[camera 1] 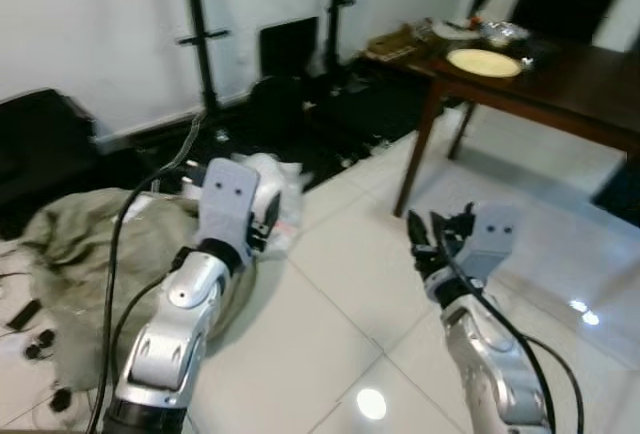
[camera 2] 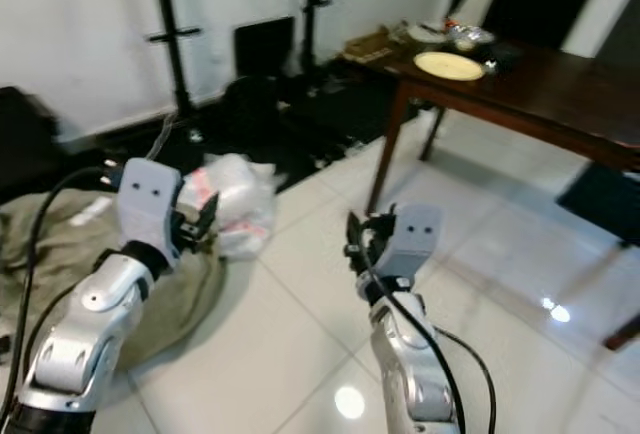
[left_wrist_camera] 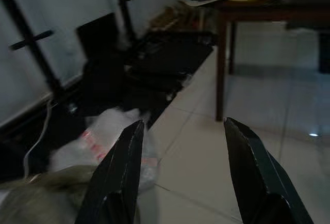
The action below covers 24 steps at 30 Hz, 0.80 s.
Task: Setting the table
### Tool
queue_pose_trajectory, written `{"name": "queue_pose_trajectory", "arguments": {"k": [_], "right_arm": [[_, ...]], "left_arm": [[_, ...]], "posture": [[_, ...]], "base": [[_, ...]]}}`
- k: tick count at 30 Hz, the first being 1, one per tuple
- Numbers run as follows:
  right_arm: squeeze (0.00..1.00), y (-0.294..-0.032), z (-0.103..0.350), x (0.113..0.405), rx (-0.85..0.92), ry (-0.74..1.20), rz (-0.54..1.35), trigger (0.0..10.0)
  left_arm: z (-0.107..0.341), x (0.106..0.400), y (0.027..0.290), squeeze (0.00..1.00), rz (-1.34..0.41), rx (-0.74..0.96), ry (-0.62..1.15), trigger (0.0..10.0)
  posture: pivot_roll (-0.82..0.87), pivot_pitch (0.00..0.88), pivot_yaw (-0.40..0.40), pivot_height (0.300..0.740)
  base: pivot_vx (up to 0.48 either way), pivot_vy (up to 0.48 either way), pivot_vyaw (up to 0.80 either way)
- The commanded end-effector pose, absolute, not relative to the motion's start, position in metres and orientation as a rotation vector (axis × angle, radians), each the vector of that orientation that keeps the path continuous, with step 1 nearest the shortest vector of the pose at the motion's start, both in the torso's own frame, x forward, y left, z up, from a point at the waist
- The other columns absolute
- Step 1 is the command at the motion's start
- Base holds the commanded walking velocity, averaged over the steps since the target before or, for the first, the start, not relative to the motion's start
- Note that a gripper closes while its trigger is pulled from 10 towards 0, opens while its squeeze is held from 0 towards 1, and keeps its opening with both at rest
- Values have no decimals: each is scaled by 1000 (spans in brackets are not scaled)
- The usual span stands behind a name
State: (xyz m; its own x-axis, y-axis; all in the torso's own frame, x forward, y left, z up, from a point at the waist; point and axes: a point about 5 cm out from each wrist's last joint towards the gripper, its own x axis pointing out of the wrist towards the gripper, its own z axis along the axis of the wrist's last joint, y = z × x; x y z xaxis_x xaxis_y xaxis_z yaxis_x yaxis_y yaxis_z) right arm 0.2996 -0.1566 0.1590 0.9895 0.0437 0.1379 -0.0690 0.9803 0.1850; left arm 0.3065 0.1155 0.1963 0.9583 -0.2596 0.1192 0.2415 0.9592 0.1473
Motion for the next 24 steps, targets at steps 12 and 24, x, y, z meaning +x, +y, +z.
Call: {"name": "queue_pose_trajectory", "arguments": {"k": [12, 24], "right_arm": [[0, -171, 156, 297, 185, -126, 2, 10000], [0, -172, 156, 297, 190, -128, -8, 10000]], "left_arm": [[196, 308, 107, 0, -292, 131, -145, 10000], [195, 308, 107, 0, -299, 133, -145, 10000]], "posture": [[-41, 0, 81, 740], [-44, 0, 87, 740]], "base": [[480, 0, -757], [480, 0, -759]]}}
